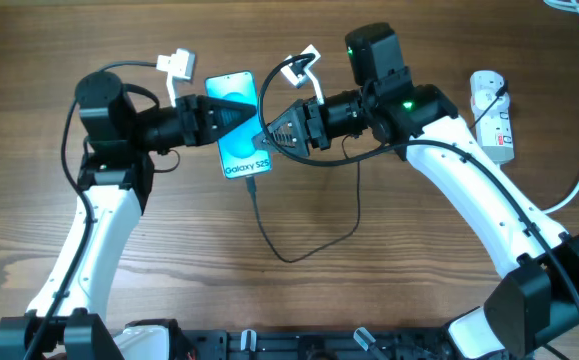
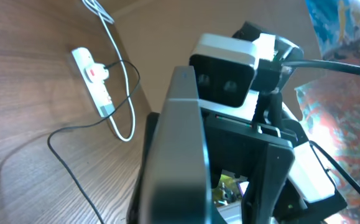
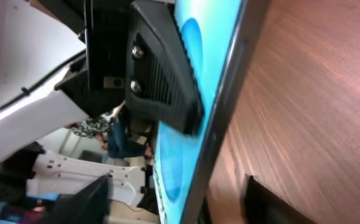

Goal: Plug charger to phone and switch on socket
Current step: 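Grip the phone with the right gripper and open the left gripper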

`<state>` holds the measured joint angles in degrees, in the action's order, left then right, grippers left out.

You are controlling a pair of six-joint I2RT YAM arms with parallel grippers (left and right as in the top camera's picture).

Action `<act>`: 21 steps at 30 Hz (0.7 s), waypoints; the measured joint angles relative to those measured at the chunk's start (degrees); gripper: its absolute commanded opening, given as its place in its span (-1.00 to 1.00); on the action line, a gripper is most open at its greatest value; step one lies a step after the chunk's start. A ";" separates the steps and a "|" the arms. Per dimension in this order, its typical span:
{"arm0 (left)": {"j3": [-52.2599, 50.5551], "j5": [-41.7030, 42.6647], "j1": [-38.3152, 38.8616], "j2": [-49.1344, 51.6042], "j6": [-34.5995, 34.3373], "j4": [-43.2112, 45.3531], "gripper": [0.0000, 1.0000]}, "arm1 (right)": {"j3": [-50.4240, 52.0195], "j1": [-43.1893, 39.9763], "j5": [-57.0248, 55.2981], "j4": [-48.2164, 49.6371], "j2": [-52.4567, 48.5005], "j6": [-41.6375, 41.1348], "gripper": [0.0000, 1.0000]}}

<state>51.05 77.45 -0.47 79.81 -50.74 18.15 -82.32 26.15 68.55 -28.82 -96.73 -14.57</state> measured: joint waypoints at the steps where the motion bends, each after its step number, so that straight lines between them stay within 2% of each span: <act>1: 0.00 -0.24 0.74 0.00 -0.22 0.17 -0.92 | 0.00 0.00 0.24 -0.07 0.00 0.04 0.11; 3: 0.00 -0.57 1.51 0.00 -0.63 1.44 -0.92 | 0.00 0.00 0.28 -0.42 0.00 0.20 0.03; 6: 0.00 -0.92 1.60 0.00 -1.51 3.82 -0.92 | 0.35 0.07 0.31 -0.35 0.00 1.57 -0.52; 9: 0.00 -1.07 1.60 0.00 -1.92 3.96 -0.92 | 1.27 0.79 0.46 -0.24 0.00 1.90 -0.54; 11: 0.00 -1.07 1.60 0.00 -1.95 3.96 -0.92 | 1.40 2.10 0.46 -0.13 0.00 2.75 -0.72; 12: 0.00 -0.81 1.60 0.00 -2.12 4.00 -0.92 | 1.42 2.64 0.33 -0.02 0.00 3.13 -0.87; 16: 0.28 1.97 1.57 -0.66 0.31 5.66 -0.89 | 1.73 2.75 3.56 0.22 -0.02 1.84 -0.91; 17: 0.33 2.03 1.57 -0.66 0.33 5.60 -0.78 | 1.73 2.80 3.65 0.35 -0.02 1.84 -0.91; 19: 0.37 1.90 1.57 -0.68 0.22 5.29 -0.38 | 1.73 2.80 3.34 0.66 -0.02 2.10 -0.92; 21: 0.44 0.92 1.53 -0.63 -0.68 4.68 -0.25 | 1.73 2.86 1.81 1.09 -0.02 2.75 -0.91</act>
<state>51.48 78.37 1.06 79.18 -51.42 22.83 -80.60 29.02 70.37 -27.73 -96.75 -11.81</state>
